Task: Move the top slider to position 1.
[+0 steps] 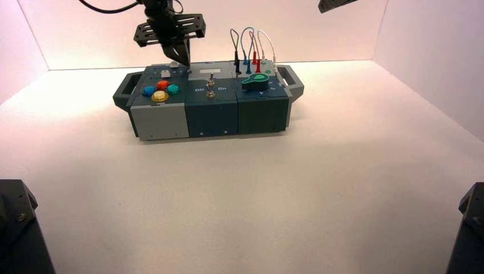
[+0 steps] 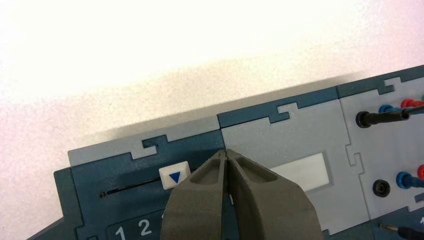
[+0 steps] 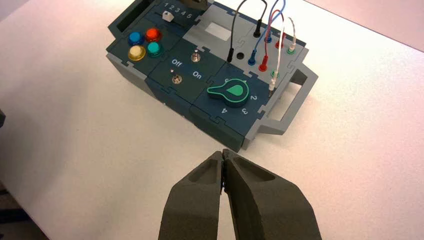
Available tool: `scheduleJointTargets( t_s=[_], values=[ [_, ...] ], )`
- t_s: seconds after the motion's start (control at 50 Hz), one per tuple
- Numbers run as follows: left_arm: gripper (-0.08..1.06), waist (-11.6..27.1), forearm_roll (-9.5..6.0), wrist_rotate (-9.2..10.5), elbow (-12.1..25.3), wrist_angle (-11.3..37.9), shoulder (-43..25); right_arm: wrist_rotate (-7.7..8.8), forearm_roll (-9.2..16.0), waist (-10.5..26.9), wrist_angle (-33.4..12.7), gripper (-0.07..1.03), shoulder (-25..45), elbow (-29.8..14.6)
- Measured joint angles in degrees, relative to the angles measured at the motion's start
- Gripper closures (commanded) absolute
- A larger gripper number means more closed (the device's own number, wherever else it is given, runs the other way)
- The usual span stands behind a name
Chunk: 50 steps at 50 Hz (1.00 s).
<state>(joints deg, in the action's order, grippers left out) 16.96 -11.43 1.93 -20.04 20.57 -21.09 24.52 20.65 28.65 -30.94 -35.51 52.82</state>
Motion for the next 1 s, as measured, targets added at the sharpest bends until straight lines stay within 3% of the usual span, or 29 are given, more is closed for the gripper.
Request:
scheduleJointTargets(
  t_s=[0.3,1.0],
  values=[
    [1.01,-0.2,1.76,-0.26,-0.2,-0.1,0.0,0.00,0.0,0.0,0.0,0.98,0.8,-0.1],
    [1.01,-3.3,3.08,-0.44,-2.9,1.4,2.5,0.00,-0.1,0.1,0.0,0.98,0.9,-0.1]
  ],
)
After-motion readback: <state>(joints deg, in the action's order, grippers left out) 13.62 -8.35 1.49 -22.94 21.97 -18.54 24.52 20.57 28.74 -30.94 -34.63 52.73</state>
